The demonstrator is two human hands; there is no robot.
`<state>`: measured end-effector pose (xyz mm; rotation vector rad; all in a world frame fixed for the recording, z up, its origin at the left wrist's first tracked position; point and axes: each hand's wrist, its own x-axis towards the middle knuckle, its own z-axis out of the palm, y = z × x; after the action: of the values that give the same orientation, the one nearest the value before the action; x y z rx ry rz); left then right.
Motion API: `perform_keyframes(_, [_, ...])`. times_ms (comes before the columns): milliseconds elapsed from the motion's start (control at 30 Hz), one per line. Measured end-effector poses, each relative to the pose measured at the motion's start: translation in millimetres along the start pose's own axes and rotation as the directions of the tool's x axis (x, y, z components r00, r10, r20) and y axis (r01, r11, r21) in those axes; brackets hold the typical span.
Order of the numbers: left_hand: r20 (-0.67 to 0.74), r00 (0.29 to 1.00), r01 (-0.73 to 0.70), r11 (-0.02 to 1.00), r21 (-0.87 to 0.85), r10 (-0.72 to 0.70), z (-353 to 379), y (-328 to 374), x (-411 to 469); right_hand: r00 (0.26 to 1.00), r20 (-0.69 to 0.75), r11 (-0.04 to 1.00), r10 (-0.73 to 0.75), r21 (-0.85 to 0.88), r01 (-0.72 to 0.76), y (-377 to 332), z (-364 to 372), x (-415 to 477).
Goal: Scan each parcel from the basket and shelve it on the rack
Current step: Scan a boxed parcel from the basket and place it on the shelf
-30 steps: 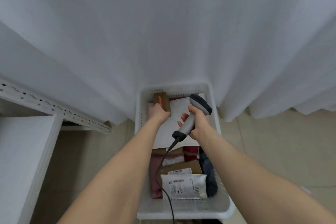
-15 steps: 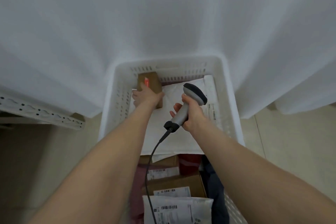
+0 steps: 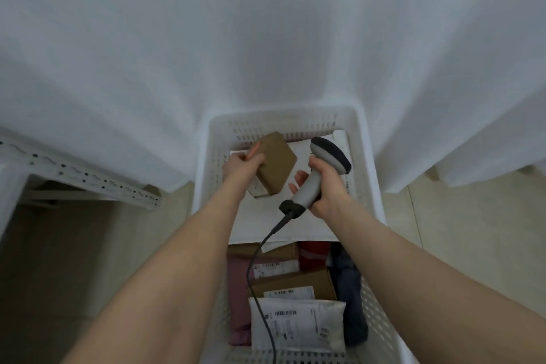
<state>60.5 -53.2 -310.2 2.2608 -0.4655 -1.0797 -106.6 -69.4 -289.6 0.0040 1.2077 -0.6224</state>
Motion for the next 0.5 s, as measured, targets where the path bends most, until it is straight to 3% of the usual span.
perform_keyframes(200, [0.135, 0.991, 0.008, 0.996, -0.091, 0.005, -83, 73, -105, 0.998, -0.014, 0.997, -0.064, -0.052, 0.063, -39, 41, -138])
perform_keyframes(500, [0.154, 0.986, -0.054, 0.994, -0.094, 0.068, -213, 174, -263, 0.988, 0.007, 0.974, -0.153, -0.168, 0.152, -63, 95, -331])
